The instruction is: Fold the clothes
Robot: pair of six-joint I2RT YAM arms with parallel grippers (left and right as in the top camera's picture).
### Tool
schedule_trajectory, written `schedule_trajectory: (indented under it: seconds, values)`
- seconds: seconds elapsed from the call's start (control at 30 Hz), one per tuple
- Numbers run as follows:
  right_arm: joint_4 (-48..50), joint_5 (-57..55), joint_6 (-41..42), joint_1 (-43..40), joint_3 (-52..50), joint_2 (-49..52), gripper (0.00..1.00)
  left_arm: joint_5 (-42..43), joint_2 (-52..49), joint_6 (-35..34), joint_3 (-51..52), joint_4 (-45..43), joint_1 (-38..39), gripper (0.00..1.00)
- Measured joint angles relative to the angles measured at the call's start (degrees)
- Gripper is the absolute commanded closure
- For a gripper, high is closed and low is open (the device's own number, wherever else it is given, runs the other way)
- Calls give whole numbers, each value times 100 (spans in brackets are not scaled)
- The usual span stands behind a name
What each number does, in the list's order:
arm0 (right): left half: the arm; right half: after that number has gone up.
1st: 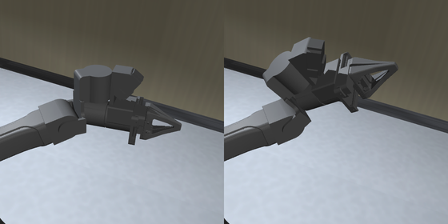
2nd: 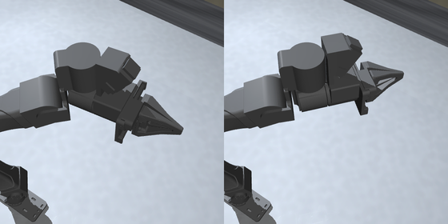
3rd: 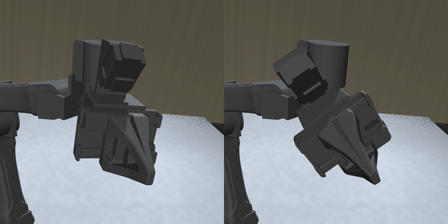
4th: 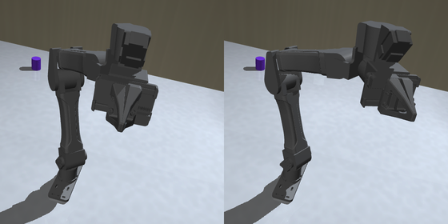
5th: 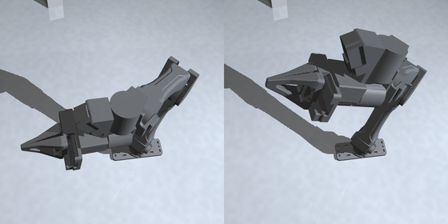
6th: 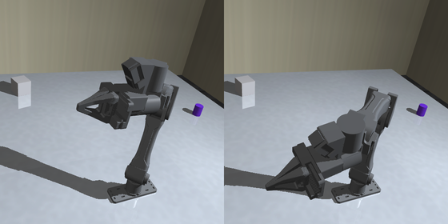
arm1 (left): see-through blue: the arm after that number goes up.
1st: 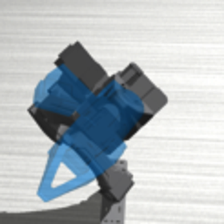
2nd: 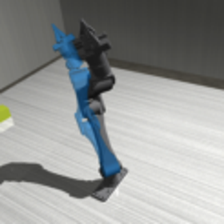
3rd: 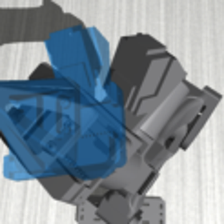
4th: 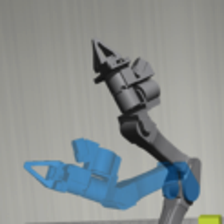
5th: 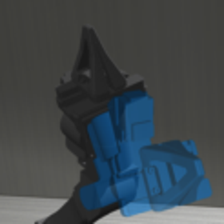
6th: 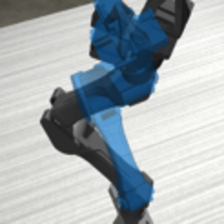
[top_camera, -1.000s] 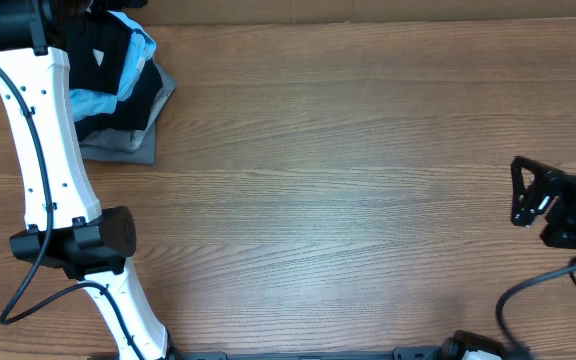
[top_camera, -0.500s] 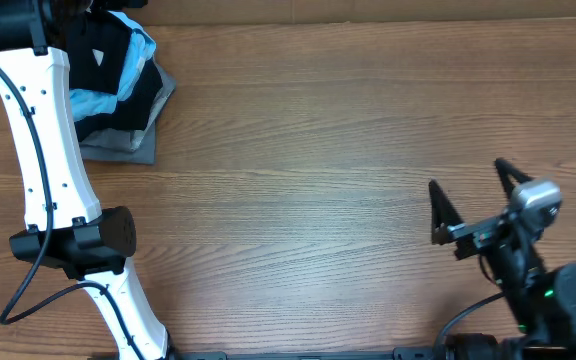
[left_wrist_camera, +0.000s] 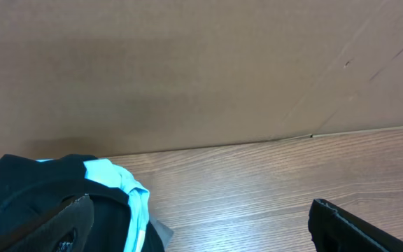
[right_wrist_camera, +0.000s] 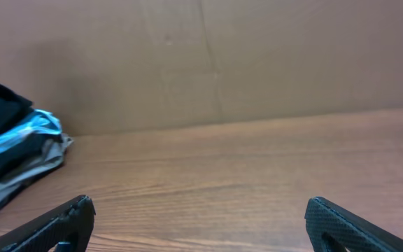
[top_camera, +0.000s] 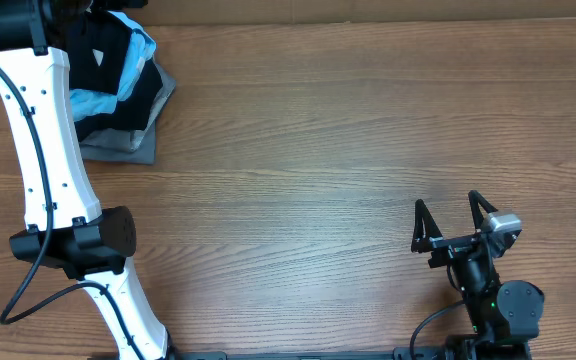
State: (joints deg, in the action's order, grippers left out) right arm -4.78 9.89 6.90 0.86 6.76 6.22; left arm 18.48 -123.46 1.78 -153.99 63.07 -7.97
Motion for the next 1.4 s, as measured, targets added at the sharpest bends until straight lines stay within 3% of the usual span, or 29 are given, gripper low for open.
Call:
schedule_trajectory:
  seconds: [0.23,1.23,1.4]
  values:
    - [-26,-212,42,0,-573,-498,0,0,0,0,0,-2,0,0]
    - [33,-289,42,-2,-573,-538,0,0,0,2,0,-2,0,0]
    - [31,-289,39,-2,-573,-538,0,0,42,0,9,334,13,0]
